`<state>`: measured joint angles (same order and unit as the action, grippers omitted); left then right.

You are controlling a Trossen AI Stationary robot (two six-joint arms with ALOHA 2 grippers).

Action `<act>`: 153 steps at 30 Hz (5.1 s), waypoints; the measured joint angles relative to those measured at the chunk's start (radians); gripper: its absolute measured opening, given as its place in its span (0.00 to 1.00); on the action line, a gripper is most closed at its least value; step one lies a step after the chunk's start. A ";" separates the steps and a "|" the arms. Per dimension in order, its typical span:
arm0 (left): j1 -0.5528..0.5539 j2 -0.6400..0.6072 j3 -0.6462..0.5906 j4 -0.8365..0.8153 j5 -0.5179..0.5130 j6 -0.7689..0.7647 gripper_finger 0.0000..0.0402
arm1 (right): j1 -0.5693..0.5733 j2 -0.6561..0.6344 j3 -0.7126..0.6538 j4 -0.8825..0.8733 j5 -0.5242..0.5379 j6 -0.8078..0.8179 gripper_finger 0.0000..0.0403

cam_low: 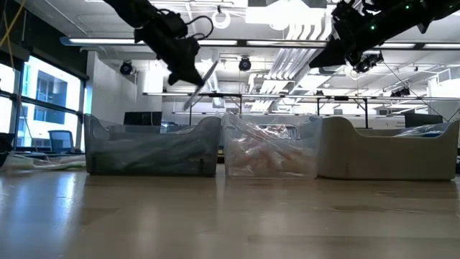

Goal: Pick & Place Toothbrushes
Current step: Put the blue toothbrush into the gray bin

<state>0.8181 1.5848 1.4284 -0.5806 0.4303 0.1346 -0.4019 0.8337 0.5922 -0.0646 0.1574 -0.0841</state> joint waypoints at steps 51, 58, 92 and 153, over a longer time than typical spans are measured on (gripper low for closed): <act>-0.353 0.003 0.000 0.556 0.108 0.071 0.03 | 0.000 0.413 0.000 0.829 -0.300 0.065 0.47; -0.398 0.034 -0.001 0.587 0.065 0.071 0.03 | 0.003 0.416 0.000 0.833 -0.375 0.064 0.47; -0.420 0.097 -0.001 0.697 0.027 0.062 0.03 | 0.002 0.416 0.000 0.817 -0.365 0.027 0.08; -0.320 -0.005 -0.001 0.356 -0.076 0.043 0.40 | 0.161 0.144 0.231 -0.648 -0.003 0.597 0.03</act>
<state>0.4976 1.5794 1.4277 -0.2245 0.3540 0.1777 -0.2413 0.9780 0.8232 -0.7127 0.1541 0.5129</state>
